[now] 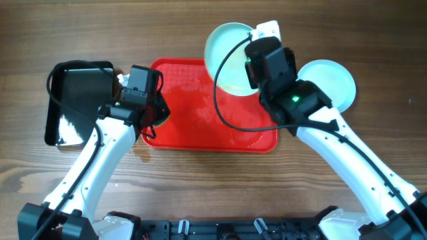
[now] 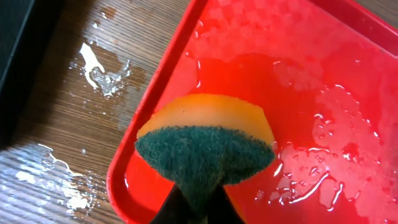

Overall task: Clean dirty plates on tray and stack at the side
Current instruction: 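Lift the scrubbed plate by its rim with the right gripper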

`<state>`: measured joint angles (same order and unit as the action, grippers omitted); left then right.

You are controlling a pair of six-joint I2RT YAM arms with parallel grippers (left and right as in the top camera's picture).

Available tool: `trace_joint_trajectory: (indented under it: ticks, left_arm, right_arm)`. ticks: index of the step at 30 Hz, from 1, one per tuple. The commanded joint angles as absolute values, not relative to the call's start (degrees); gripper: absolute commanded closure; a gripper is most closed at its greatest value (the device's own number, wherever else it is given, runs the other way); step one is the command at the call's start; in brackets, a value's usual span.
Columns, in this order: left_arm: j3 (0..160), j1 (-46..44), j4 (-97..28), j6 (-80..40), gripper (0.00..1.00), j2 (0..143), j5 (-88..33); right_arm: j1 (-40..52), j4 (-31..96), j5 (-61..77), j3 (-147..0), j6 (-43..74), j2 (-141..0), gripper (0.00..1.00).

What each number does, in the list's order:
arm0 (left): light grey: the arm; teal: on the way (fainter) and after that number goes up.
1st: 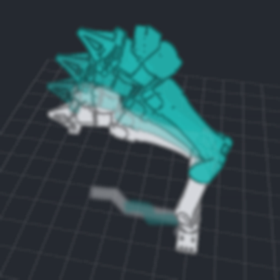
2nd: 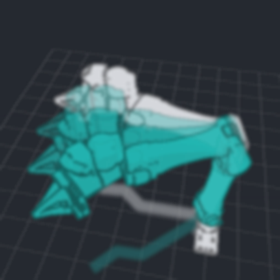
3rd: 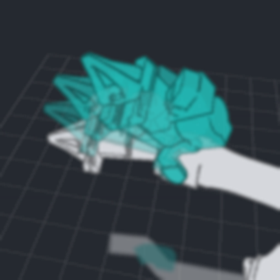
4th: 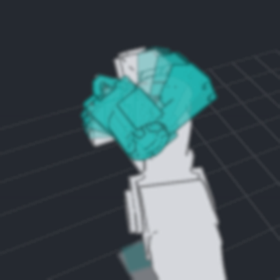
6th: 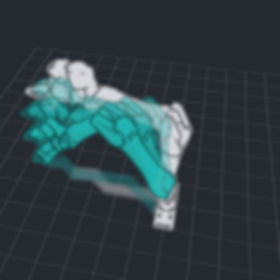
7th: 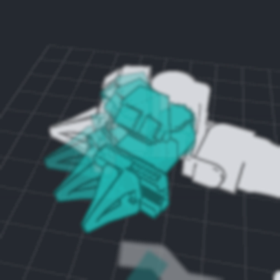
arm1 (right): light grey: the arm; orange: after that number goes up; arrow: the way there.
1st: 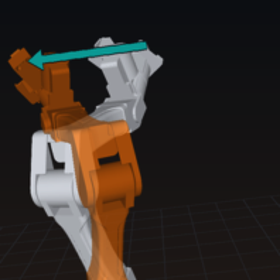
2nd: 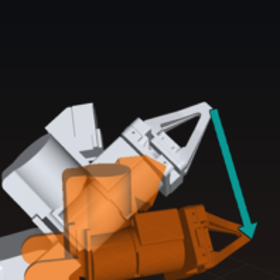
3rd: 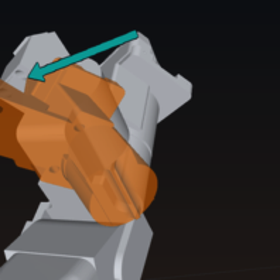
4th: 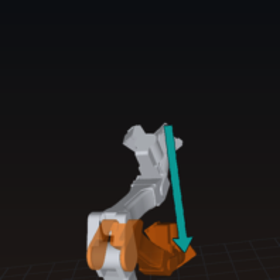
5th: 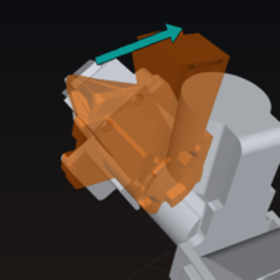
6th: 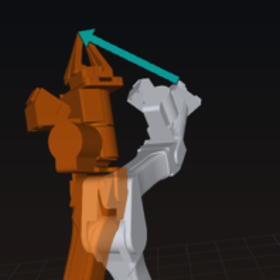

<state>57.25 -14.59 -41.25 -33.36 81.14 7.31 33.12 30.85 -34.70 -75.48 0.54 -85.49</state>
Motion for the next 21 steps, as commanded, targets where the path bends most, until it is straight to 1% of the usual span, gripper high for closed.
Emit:
trace_joint_trajectory:
  ticks: [1,5,7,14,17,21]
  left_arm:
    - [56.77,-14.39,-40.95,-33.5,0.96,81.47,5.5]
    - [56.77,-14.39,-40.95,-33.52,0.96,81.47,5.5]
    - [56.77,-14.39,-40.93,-33.5,0.96,81.56,5.5]
    - [56.77,-14.39,-40.77,-33.5,0.96,83.29,5.5]
    - [56.77,-14.39,-40.51,-33.5,0.96,84.31,5.52]
    - [56.77,-14.39,-39.86,-33.5,0.96,85.12,5.5]
  right_arm:
    - [35.05,30.48,-48.4,-75.96,-9.3,-85.49,0.96]
    - [36.14,30.5,-51.18,-75.94,-16.38,-86.19,0.96]
    - [36.93,30.28,-53.82,-75.94,-18.15,-86.76,0.96]
    - [40.1,27.44,-70.37,-75.94,-23.81,-88.68,0.96]
    - [40.97,25.91,-73.28,-75.94,-26.04,-88.68,0.96]
    - [41.5,24.99,-73.76,-75.94,-27.46,-88.68,0.96]
